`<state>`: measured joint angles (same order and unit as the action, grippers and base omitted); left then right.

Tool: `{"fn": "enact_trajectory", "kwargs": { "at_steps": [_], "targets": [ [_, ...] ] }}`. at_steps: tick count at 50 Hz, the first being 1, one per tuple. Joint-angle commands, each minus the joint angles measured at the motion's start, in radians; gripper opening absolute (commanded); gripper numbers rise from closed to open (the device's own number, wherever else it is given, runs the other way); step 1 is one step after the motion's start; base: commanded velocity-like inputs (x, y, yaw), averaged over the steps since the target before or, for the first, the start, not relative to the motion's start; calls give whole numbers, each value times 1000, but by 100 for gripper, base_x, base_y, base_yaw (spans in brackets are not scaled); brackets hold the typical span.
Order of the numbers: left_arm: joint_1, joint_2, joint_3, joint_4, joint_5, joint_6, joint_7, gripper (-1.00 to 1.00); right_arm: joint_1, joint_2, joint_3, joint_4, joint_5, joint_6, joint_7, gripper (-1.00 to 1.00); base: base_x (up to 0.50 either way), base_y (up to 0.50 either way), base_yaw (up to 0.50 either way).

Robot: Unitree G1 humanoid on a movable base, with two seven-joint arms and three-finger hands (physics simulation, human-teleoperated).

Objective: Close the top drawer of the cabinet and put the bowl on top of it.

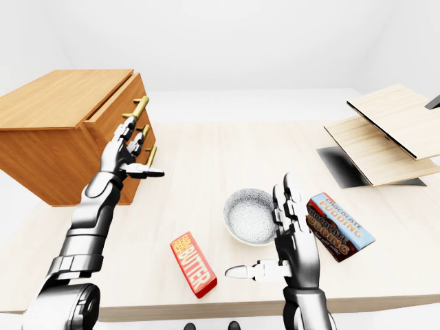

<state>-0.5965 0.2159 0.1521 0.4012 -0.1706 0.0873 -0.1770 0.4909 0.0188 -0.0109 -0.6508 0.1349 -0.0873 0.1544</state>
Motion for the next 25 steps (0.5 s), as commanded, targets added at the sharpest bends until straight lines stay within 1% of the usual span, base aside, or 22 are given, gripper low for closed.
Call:
{"fn": "enact_trajectory", "kwargs": {
  "at_steps": [1, 12, 18, 20, 22, 24, 25],
  "targets": [
    [-68, 23, 7, 128, -21, 0, 4, 100, 6, -2, -1, -6, 5, 0, 4, 100, 0, 0, 0],
    [-96, 48, 21, 172, -59, -1, 3, 100, 7, 0, 5, -2, -4, 0, 4, 100, 0, 0, 0],
    [-105, 58, 26, 208, -72, -21, -2, 100, -2, -3, 6, 10, -8, 0, -1, 100, 0, 0, 0],
    [-107, 65, 30, 208, -79, -17, 1, 100, 0, -4, 8, 9, -8, 0, -1, 100, 0, 0, 0],
    [-114, 71, 33, 222, -82, -22, -1, 100, 0, -4, 9, 11, -11, 0, -3, 100, 0, 0, 0],
    [-111, 77, 35, 207, -89, -9, 3, 100, -1, -5, 10, 12, -10, 0, -4, 100, 0, 0, 0],
    [-111, 77, 35, 206, -89, -8, 3, 100, -1, -5, 10, 12, -10, 0, -4, 100, 0, 0, 0]
  ]
}}
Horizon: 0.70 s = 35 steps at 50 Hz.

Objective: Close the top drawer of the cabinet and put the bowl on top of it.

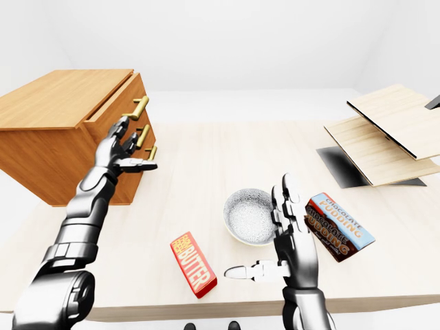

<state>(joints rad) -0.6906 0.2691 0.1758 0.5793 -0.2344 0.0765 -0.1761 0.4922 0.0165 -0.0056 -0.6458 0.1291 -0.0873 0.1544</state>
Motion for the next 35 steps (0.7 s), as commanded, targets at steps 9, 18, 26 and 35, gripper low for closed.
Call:
{"fn": "enact_trajectory", "kwargs": {
  "at_steps": [9, 18, 26, 35],
  "targets": [
    [-17, 42, 21, 14, -42, 11, 4, 100, 1, -6, 8, 6, -2, 0, -4, 100, 0, 0, 0],
    [-14, 57, 31, -6, -59, 11, 8, 100, -6, -5, 7, 12, -4, 0, -9, 100, 0, 0, 0],
    [-26, 69, 39, 12, -75, 11, 15, 100, 0, -8, 14, 13, -8, 0, -9, 100, 0, 0, 0],
    [-35, 81, 47, 49, -98, 11, 12, 100, 0, -9, 15, 12, -8, 0, -9, 100, 0, 0, 0]
  ]
}}
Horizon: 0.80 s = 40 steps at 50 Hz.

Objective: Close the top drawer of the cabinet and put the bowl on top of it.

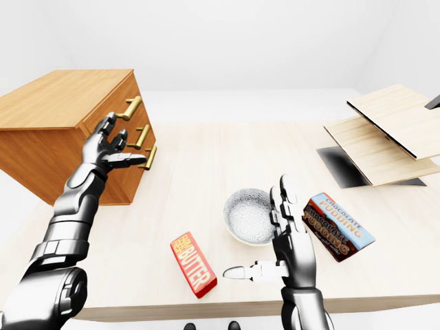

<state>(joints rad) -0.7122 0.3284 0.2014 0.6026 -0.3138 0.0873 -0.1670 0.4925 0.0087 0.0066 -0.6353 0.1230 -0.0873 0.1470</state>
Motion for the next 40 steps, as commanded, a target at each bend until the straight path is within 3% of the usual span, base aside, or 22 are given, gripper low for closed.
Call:
{"fn": "enact_trajectory", "kwargs": {
  "at_steps": [1, 14, 17, 27, 33, 35, 37, 38, 40],
  "targets": [
    [-13, 24, 22, 25, -25, 0, 2, 100, 0, -1, 3, 2, -2, 0, -2, 100, 1, 0, 0],
    [-37, 58, 40, 83, -57, 0, 14, 100, 6, -4, 7, -3, -1, 0, -4, 100, 0, 0, 0],
    [-47, 67, 43, 110, -60, -15, 25, 100, 9, -4, 11, -2, -4, 0, -5, 100, 1, 0, 0],
    [-73, 103, 79, 167, -132, 0, 82, 100, 7, -7, 10, 0, 0, 0, -6, 100, 1, 0, 0],
    [-96, 112, 78, 224, -195, -36, 112, 100, 9, -8, 10, 0, -1, 0, -6, 100, 1, 0, 0],
    [-87, 111, 77, 200, -210, -24, 127, 100, 9, -8, 3, -6, 7, 0, -3, 100, 1, 0, 0],
    [-80, 112, 83, 180, -222, -32, 148, 100, 8, -6, 1, -6, 6, 0, 0, 100, 0, 0, 0],
    [-74, 114, 85, 161, -236, -18, 154, 100, 7, -5, 1, -4, 5, 0, 0, 100, 0, 0, 0],
    [-66, 115, 86, 142, -247, -15, 166, 100, 6, -3, 0, -2, 5, 0, 2, 100, 0, 0, 0]
  ]
}}
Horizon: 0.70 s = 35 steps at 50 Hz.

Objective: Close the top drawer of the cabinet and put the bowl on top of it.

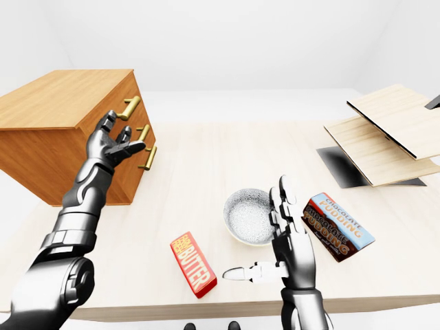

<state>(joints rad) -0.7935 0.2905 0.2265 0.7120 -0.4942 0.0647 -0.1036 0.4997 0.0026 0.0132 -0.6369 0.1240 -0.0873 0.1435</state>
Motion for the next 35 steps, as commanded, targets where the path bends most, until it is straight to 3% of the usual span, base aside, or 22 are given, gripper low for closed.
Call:
{"fn": "enact_trajectory", "kwargs": {
  "at_steps": [1, 7, 15, 17, 26, 35],
  "targets": [
    [22, 152, 68, 16, -76, -2, 120, 100, -1, 4, -6, 0, 2, 0, 6, 100, 0, 0, 0],
    [54, 151, 70, -65, -100, 14, 164, 100, -2, 4, -7, 0, 2, 0, 7, 100, 0, 0, 0],
    [65, 148, 67, -83, -105, 12, 172, 100, -5, 6, -8, 1, 1, 0, 7, 100, 0, 0, 0],
    [91, 143, 67, -138, -109, 23, 185, 100, -9, 6, -9, 2, 2, 0, 6, 100, 0, 0, 0],
    [241, 118, 88, -513, -128, 23, 262, 100, -10, 5, -2, 9, -6, 0, 2, 100, 0, 0, 0],
    [330, 77, 106, -729, -137, 23, 281, 100, -8, 4, 1, 12, -6, 0, 1, 100, 0, 0, 0]
  ]
}}
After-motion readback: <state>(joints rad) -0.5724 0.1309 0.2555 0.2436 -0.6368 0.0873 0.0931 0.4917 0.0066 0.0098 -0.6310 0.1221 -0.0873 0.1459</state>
